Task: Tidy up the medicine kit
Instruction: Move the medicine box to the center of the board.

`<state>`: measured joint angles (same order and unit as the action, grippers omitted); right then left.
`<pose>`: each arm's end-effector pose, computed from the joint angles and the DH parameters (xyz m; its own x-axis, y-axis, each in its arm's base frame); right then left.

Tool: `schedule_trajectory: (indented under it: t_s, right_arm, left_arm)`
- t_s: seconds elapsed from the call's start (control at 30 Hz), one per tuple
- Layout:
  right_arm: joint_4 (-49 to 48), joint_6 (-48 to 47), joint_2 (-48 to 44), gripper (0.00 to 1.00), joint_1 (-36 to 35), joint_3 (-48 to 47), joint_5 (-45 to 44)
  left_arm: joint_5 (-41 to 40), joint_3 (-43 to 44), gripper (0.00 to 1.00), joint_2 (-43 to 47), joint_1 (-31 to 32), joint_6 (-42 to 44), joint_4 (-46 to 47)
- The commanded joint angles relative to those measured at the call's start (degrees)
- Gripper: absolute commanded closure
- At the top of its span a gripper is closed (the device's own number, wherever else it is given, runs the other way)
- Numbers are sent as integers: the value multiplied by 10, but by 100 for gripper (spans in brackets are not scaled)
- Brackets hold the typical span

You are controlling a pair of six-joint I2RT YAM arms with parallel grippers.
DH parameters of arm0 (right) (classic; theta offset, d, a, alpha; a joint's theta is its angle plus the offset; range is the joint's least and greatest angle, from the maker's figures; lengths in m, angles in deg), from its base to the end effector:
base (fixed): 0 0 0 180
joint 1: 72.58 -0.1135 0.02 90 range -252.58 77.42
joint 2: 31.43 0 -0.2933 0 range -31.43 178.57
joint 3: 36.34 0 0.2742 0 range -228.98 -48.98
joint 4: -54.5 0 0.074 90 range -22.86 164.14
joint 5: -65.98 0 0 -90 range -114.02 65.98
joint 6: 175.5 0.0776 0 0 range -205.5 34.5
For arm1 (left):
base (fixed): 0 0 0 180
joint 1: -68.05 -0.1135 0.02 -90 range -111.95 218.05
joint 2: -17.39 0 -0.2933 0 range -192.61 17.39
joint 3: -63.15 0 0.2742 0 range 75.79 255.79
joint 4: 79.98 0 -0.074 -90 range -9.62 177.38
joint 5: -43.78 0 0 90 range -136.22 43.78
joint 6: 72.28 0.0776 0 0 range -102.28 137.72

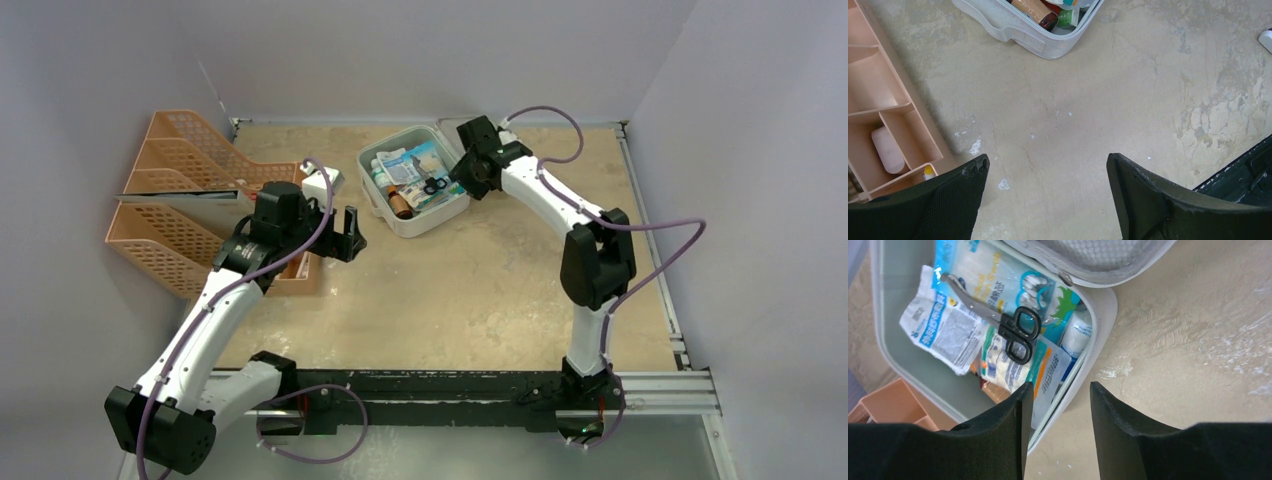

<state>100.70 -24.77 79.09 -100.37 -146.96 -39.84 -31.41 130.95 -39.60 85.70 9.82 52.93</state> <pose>0.4523 0.2144 0.2816 -0.5571 0.6551 -0.5104 0.4185 0.7523 0.5088 0.2319 -0.0946 0.3227 -0.6258 0.0597 -0.7777 0.4073 0.8753 -0.2606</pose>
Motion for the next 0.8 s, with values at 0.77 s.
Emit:
schedule_trajectory:
  t_s: [0.77]
  right_arm:
    - [10, 57, 42, 67, 1, 46, 6]
  left_arm:
    - [16, 2, 14, 0, -2, 6, 11]
